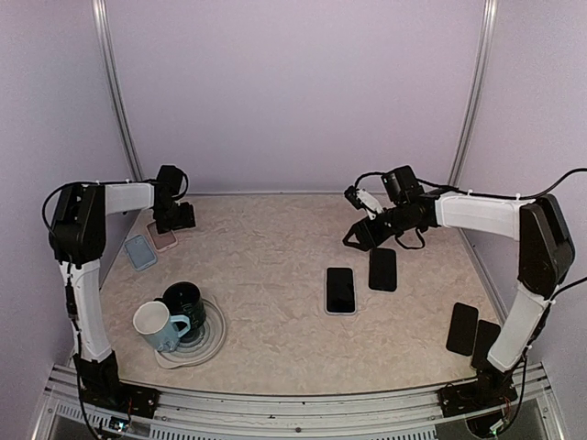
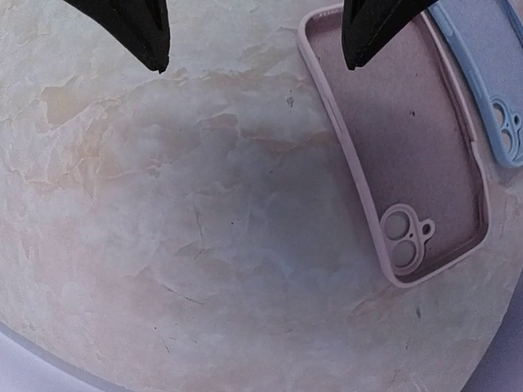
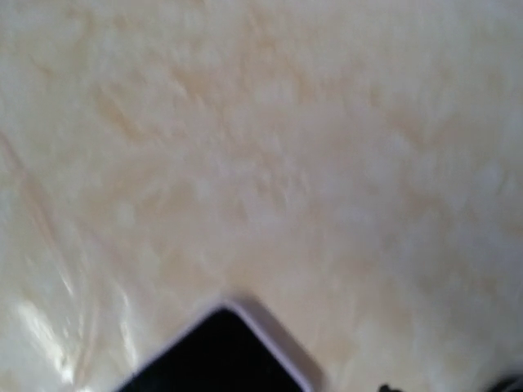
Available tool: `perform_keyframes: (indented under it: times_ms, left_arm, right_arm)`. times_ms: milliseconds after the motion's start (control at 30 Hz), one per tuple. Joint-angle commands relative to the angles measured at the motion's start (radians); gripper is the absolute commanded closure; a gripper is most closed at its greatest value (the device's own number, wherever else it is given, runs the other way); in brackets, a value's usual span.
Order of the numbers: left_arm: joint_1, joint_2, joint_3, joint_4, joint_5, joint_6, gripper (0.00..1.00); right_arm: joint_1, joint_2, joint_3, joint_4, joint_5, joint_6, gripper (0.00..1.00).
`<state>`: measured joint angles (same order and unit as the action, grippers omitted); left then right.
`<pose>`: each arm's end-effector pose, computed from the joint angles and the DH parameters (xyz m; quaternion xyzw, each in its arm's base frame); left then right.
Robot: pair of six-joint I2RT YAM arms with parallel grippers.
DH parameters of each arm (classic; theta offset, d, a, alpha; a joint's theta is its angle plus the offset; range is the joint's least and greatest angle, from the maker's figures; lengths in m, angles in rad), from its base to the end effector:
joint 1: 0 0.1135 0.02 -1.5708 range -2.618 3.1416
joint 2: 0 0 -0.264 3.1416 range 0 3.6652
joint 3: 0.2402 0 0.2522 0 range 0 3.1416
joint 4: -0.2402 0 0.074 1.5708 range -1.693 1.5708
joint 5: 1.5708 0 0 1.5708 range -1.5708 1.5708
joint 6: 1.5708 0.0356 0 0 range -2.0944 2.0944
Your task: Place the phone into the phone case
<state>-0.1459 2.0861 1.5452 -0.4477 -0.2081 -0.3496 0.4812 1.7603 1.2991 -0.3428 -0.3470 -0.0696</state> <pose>0.4471 -0.0583 0.1776 -0.1265 0.9448 0.0265 0.3011 0.3404 0.1914 0.2401 -0.3105 0.8615 0.2320 0.3280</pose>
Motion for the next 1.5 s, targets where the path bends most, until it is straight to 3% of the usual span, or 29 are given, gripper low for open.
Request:
perform_keyframes:
  times_ms: [0,300,567,700,867,1000,1167,1233,1333,1467]
  left_arm:
    - [0.050,0.087,0.051,-0.022,0.112,-0.008,0.32]
    - [0.060,0.109,-0.006,0.021,0.128,-0.016,0.39]
    - [0.057,0.082,-0.128,0.085,0.198,-0.011,1.00]
    - [0.026,-0.006,-0.211,0.179,0.253,-0.018,1.00]
    - [-0.096,-0.140,-0.235,0.184,0.221,-0.024,1.00]
    - [-0.253,-0.269,-0.251,0.191,0.192,-0.057,1.00]
    - [-0.480,-0.399,-0.246,0.156,0.114,-0.076,1.00]
    - [-0.548,-0.414,-0.244,0.126,0.111,-0.107,1.00]
    - [-0.644,-0.420,-0.272,0.099,0.121,-0.192,1.00]
    - [-0.777,-0.414,-0.331,0.118,0.124,-0.260,1.00]
  right_arm:
    - [0.010,-0.050,-0.055,-0.003,0.043,0.015,0.40]
    - [0.010,-0.074,-0.075,-0.006,0.029,0.009,0.40]
    - [0.010,-0.082,-0.079,-0.008,0.038,0.016,0.41]
    - [0.010,-0.108,-0.077,-0.019,0.055,0.021,0.41]
    - [0.010,-0.190,-0.097,-0.012,0.081,0.052,0.39]
    - [0.005,-0.277,-0.150,0.015,0.102,0.091,0.29]
    - [-0.019,-0.379,-0.238,0.007,0.257,0.179,0.20]
    - [-0.033,-0.404,-0.269,-0.025,0.301,0.229,0.18]
    - [-0.052,-0.418,-0.299,-0.105,0.396,0.353,0.02]
    - [-0.111,-0.425,-0.341,-0.238,0.536,0.523,0.01]
